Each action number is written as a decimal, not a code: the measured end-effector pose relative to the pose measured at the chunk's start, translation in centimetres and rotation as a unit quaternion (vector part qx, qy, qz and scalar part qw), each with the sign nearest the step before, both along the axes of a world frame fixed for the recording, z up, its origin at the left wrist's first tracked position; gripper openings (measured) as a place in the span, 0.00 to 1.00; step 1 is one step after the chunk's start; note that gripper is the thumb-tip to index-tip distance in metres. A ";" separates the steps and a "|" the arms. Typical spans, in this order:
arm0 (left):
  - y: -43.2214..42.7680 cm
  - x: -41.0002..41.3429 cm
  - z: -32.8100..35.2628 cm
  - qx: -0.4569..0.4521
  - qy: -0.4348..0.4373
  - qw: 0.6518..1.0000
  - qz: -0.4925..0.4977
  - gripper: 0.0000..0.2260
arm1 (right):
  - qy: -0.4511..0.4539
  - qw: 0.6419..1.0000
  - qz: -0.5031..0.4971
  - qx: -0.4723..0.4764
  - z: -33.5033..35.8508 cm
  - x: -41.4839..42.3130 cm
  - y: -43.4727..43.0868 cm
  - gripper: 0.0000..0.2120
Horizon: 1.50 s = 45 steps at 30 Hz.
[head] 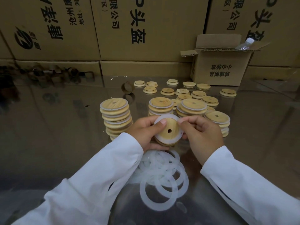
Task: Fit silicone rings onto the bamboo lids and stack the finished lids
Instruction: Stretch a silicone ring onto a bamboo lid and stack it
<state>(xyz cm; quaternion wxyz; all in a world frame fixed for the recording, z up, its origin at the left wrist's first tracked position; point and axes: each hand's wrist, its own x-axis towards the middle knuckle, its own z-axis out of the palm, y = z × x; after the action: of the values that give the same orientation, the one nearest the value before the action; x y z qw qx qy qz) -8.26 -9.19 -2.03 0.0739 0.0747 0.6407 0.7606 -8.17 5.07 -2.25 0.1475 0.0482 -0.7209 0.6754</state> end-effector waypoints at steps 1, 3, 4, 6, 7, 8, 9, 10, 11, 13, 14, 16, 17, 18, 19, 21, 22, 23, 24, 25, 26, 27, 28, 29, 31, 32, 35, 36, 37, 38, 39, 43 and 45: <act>0.0 0.0 0.0 0.003 0.006 1.000 0.002 0.08 | -0.001 1.000 0.001 -0.005 0.0 0.0 0.0 0.07; 0.0 0.0 -0.1 0.003 0.017 1.000 0.006 0.08 | -0.007 1.000 0.005 -0.022 0.2 0.0 0.1 0.07; -0.1 0.0 -0.1 0.002 0.022 1.000 0.008 0.08 | -0.011 0.999 0.006 -0.030 0.3 0.0 0.1 0.07; -0.2 -0.1 -0.2 -0.004 0.033 0.999 0.011 0.09 | -0.015 0.999 0.004 -0.039 0.4 0.0 0.3 0.08; -0.2 -0.1 -0.2 -0.006 0.039 0.999 0.011 0.10 | -0.014 0.999 0.001 -0.038 0.5 0.1 0.3 0.08; -0.2 -0.1 -0.2 -0.009 0.047 0.999 0.009 0.11 | -0.013 0.999 -0.004 -0.034 0.6 0.1 0.4 0.07; -0.2 -0.1 -0.2 -0.011 0.055 0.998 0.008 0.12 | -0.010 1.000 -0.008 -0.029 0.6 0.1 0.5 0.07; -0.2 0.0 -0.2 -0.011 0.062 0.998 0.007 0.13 | -0.006 1.000 -0.013 -0.023 0.6 0.0 0.5 0.07; -0.2 0.0 -0.2 -0.008 0.068 0.998 0.008 0.14 | -0.001 1.000 -0.016 -0.015 0.6 0.0 0.5 0.07; -0.3 -0.1 -0.1 0.006 0.073 0.997 0.011 0.16 | 0.016 1.000 -0.015 0.000 0.6 0.1 0.5 0.08; -0.3 -0.1 -0.1 0.015 0.071 0.997 0.011 0.16 | 0.024 1.000 -0.010 0.005 0.6 0.1 0.4 0.09; -0.4 -0.2 -0.1 0.035 0.058 0.998 0.005 0.16 | 0.035 0.999 0.003 -0.001 0.7 0.2 0.3 0.09; -0.3 -0.2 -0.1 0.045 0.051 0.998 0.003 0.16 | 0.035 0.999 0.010 -0.007 0.7 0.2 0.3 0.09; -0.3 -0.2 -0.1 0.054 0.043 0.998 0.003 0.16 | 0.033 0.999 0.018 -0.015 0.8 0.2 0.3 0.08; -0.2 -0.3 0.0 0.064 0.036 0.997 0.007 0.16 | 0.027 0.999 0.027 -0.026 0.8 0.3 0.3 0.07; -0.2 -0.3 0.0 0.093 0.024 0.995 0.022 0.13 | 0.012 0.999 0.037 -0.037 0.7 0.4 0.2 0.05; -0.1 -0.4 0.0 0.109 0.019 0.993 0.032 0.11 | 0.004 0.999 0.034 -0.034 0.6 0.4 0.0 0.07; -0.1 -0.4 0.1 0.122 0.016 0.992 0.041 0.09 | -0.001 0.999 0.028 -0.026 0.4 0.5 -0.1 0.08; -0.1 -0.5 0.1 0.129 0.014 0.990 0.048 0.08 | -0.001 1.000 0.018 -0.020 0.2 0.6 -0.3 0.08; -0.1 -0.5 0.1 0.130 0.015 0.990 0.052 0.07 | 0.003 1.000 0.010 -0.015 0.1 0.6 -0.5 0.07; 0.0 -0.5 0.1 0.126 0.017 0.990 0.052 0.07 | 0.008 1.000 0.003 -0.012 0.0 0.7 -0.6 0.06; 0.0 -0.5 0.1 0.120 0.019 0.991 0.051 0.07 | 0.012 1.000 -0.005 -0.008 0.0 0.6 -0.6 0.05; 0.0 -0.4 0.0 0.114 0.021 0.992 0.048 0.07 | 0.013 1.000 -0.012 -0.002 -0.1 0.6 -0.5 0.05; 0.0 -0.4 0.0 0.108 0.021 0.993 0.045 0.08 | 0.011 1.000 -0.019 0.004 -0.1 0.4 -0.4 0.05; -0.1 -0.3 0.0 0.092 0.021 0.995 0.040 0.09 | 0.010 1.000 -0.028 0.009 -0.1 0.2 -0.3 0.05; -0.1 -0.4 -0.1 0.082 0.022 0.996 0.037 0.09 | 0.012 0.999 -0.032 0.011 -0.2 0.2 -0.2 0.05; -0.2 -0.5 -0.2 0.059 0.022 0.997 0.037 0.09 | 0.024 0.999 -0.036 0.029 -0.2 0.2 -0.3 0.06; -0.2 -0.5 -0.3 0.055 0.023 0.997 0.044 0.07 | 0.028 0.998 -0.033 0.039 -0.2 0.2 -0.3 0.06; -0.3 -0.6 -0.4 0.051 0.027 0.997 0.052 0.05 | 0.028 0.998 -0.028 0.050 -0.2 0.3 -0.3 0.06; -0.4 -0.7 -0.5 0.045 0.033 0.997 0.061 0.03 | 0.025 0.998 -0.021 0.058 -0.2 0.4 -0.3 0.06; -0.5 -0.8 -0.6 0.039 0.039 0.996 0.067 0.02 | 0.017 0.998 -0.014 0.063 -0.1 0.4 -0.3 0.05; -0.7 -0.8 -0.6 0.030 0.060 0.995 0.073 0.05 | -0.036 0.998 0.004 0.043 0.3 0.2 -0.3 0.05; -0.7 -0.8 -0.5 0.035 0.066 0.994 0.074 0.08 | -0.053 0.998 0.004 0.039 0.4 0.2 -0.2 0.06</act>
<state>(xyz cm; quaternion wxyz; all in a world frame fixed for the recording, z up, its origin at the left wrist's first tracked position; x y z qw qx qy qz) -9.05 -9.91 -2.53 -0.0279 0.0792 0.6209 0.7794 -7.98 4.87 -1.86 0.1043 0.0209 -0.7531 0.6493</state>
